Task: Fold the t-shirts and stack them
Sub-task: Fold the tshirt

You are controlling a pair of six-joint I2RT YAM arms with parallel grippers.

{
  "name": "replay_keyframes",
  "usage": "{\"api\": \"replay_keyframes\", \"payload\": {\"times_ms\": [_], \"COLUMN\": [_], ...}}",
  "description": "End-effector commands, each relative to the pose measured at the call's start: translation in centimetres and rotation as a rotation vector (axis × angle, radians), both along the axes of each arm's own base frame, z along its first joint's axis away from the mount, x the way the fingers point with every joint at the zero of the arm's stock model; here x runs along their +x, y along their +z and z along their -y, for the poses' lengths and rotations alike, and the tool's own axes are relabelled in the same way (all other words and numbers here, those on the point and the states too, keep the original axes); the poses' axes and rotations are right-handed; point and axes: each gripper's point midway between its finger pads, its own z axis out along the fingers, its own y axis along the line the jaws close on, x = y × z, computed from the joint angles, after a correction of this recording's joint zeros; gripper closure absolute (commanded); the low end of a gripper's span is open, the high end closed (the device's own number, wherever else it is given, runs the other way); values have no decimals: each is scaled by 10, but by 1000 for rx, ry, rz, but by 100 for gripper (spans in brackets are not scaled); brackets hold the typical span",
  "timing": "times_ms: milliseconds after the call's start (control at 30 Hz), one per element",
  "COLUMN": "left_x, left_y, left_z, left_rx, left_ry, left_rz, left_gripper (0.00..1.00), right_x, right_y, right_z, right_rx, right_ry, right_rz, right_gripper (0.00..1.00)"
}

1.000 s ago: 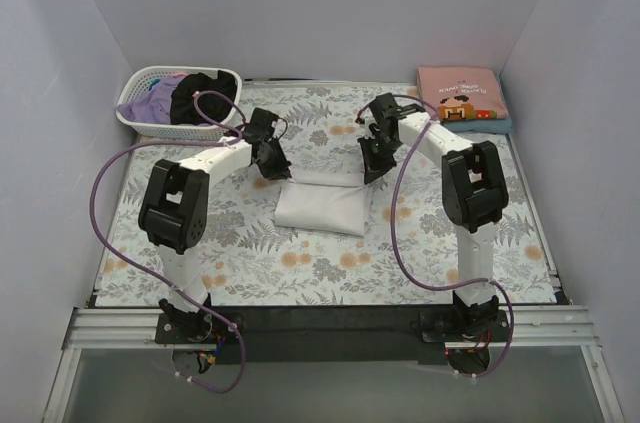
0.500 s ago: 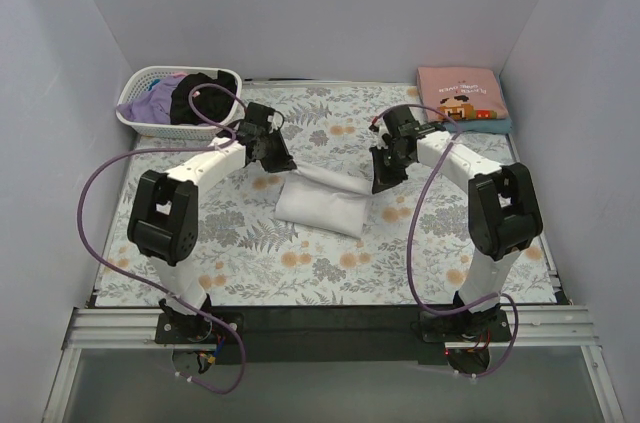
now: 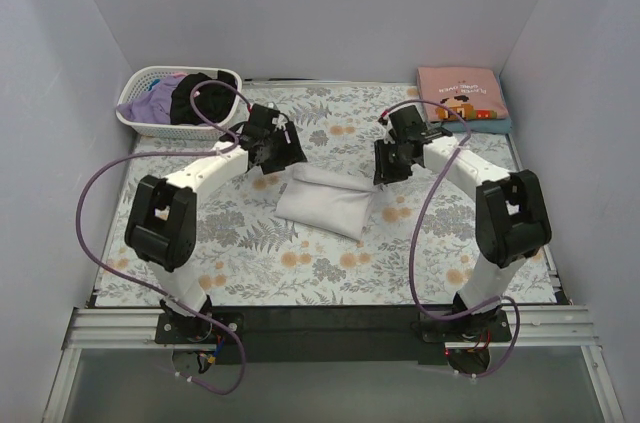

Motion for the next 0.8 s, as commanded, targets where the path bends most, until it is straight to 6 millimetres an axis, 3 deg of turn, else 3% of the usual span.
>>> {"api": "replay_keyframes", "payload": {"times_ms": [0,33,67,133,300,367,500,567,600,633,767], "left_x": [-8,-13,-24,-32,-48,-45,-27,-19,-15,-6,18], "left_y": [64,78,66,63,28,12,2,-2,-13,-9,-18], "left_z": [7,11,9,13,27,30,37,41,43,46,52], "left_rx": [-11,-32,-24,-33,-44,-27,-9,-5,8,7,38], "left_ry": [-25,-34,-43,-58,-139,-145,-136,-134,-138,-136,-115], "left_rz": [200,244,227,240,152,129,120,122,103,120,129], "left_gripper": [34,34,34,37,56,62,68,68,68,68,65], "right_x": [16,7,5,-11,-23,-20,-15,-9,-5,1,30], "right_y": [58,53,71,79,68,58,37,25,24,18,14], "right_z": [-9,-13,-30,-52,-78,-80,-82,-79,-78,-76,-58], "right_rx": [106,139,245,390,552,552,537,514,510,499,463], "right_ry": [21,47,110,205,298,302,309,291,285,267,195], "right_rz": [210,201,251,239,193,181,143,132,133,130,165], "right_gripper": [60,58,58,56,49,49,50,51,51,51,51]}}
